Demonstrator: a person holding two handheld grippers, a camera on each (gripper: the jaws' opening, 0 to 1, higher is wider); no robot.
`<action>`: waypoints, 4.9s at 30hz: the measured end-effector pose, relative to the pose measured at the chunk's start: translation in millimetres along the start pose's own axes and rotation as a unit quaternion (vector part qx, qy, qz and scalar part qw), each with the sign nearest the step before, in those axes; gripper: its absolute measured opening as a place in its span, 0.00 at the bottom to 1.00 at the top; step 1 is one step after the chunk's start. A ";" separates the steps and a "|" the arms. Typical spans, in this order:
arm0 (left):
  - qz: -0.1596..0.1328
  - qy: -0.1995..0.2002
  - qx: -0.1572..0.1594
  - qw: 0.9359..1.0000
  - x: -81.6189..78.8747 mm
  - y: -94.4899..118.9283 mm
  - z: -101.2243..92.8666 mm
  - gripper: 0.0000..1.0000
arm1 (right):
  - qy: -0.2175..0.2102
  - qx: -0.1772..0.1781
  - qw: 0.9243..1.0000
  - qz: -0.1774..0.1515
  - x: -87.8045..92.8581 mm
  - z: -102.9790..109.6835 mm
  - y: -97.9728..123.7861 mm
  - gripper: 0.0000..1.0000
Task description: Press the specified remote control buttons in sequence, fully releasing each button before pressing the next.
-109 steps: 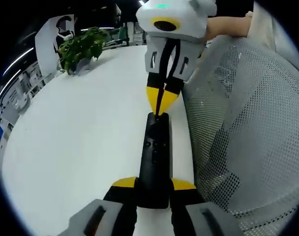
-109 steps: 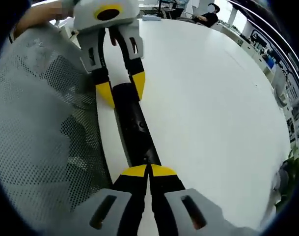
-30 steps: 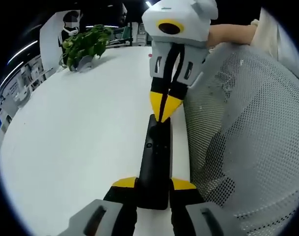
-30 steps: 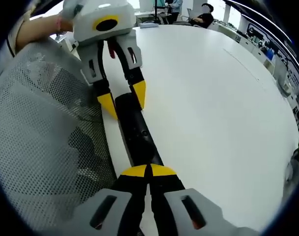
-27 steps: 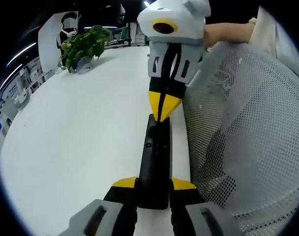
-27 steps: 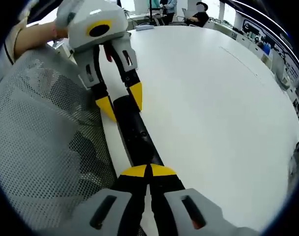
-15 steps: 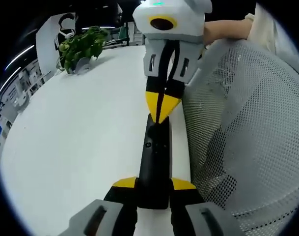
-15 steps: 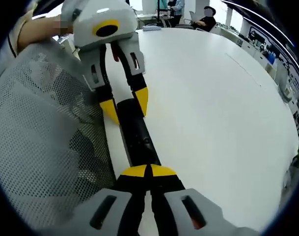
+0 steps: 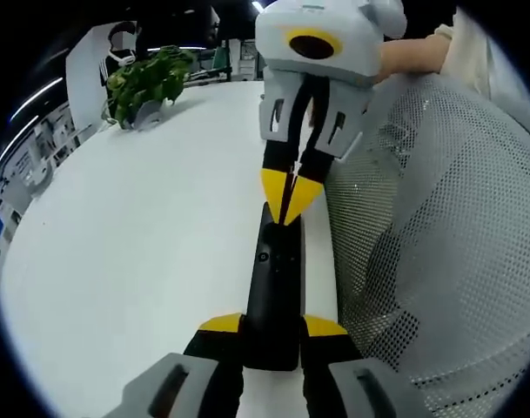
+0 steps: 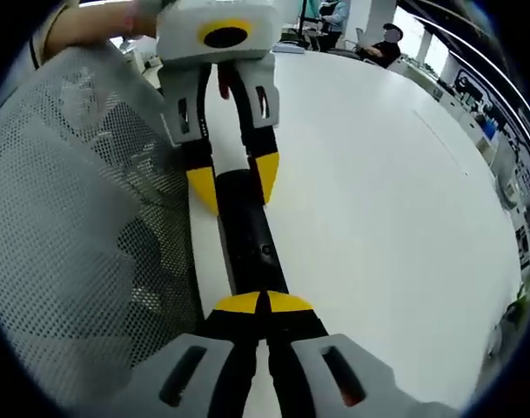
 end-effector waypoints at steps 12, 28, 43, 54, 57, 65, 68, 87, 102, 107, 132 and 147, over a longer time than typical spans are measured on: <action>-0.001 0.004 0.001 1.000 -0.7 -0.1 -0.6 0.24 | -0.026 -0.032 0.999 0.012 -0.3 -1.6 -0.8 0.00; -0.004 0.006 0.000 1.000 -0.6 -0.4 -0.8 0.24 | -0.041 -0.038 0.998 -0.015 -1.2 -2.6 -0.4 0.00; -0.006 0.008 0.001 1.000 -1.6 0.2 -1.8 0.24 | -0.002 -0.031 0.999 -0.017 -9.4 1.0 -5.2 0.00; -0.005 0.006 0.002 1.000 -1.5 0.1 -1.2 0.24 | 0.056 -0.014 0.998 0.024 -12.1 2.2 -7.0 0.00; -0.004 0.006 0.003 1.000 -1.7 0.1 -1.3 0.24 | 0.051 -0.015 0.998 0.024 -11.0 1.0 -6.8 0.00; -0.005 0.007 0.002 1.000 -2.0 0.0 -1.6 0.24 | -0.005 -0.033 0.999 -0.021 -8.2 -1.8 -5.5 0.00; -0.007 0.009 0.002 1.000 -1.9 0.1 -1.7 0.24 | -0.013 -0.039 0.999 -0.022 -9.2 -1.6 -5.9 0.00; -0.010 0.012 0.004 1.000 -0.7 -0.9 0.0 0.24 | 0.041 -0.035 0.998 -0.028 -18.5 5.5 -8.3 0.00; -0.008 0.007 0.004 1.000 0.1 -2.1 0.6 0.24 | 0.019 -0.037 0.999 -0.034 -17.3 5.5 -10.0 0.00; -0.006 -0.002 0.004 1.000 0.9 -2.0 0.2 0.24 | 0.018 -0.042 0.998 -0.039 -17.1 4.8 -9.3 0.00; -0.010 -0.002 0.007 1.000 0.1 -0.6 -0.5 0.24 | 0.034 -0.048 0.998 -0.029 -1.9 -4.8 -3.5 0.07; -0.011 -0.003 0.007 1.000 0.4 -1.5 0.0 0.24 | 0.075 -0.043 0.996 -0.015 2.4 -2.0 -3.0 0.08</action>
Point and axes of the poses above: the point that each gripper's makers call its tool centre point, and the gripper's own axes: y roughly backward along the fingers, z roughly to its left, x roughly out of its underside, the point moved 2 cm from there along y, roughly backward along the fingers, and after that the axes turned 3 degrees about x, right-handed, at the moved point
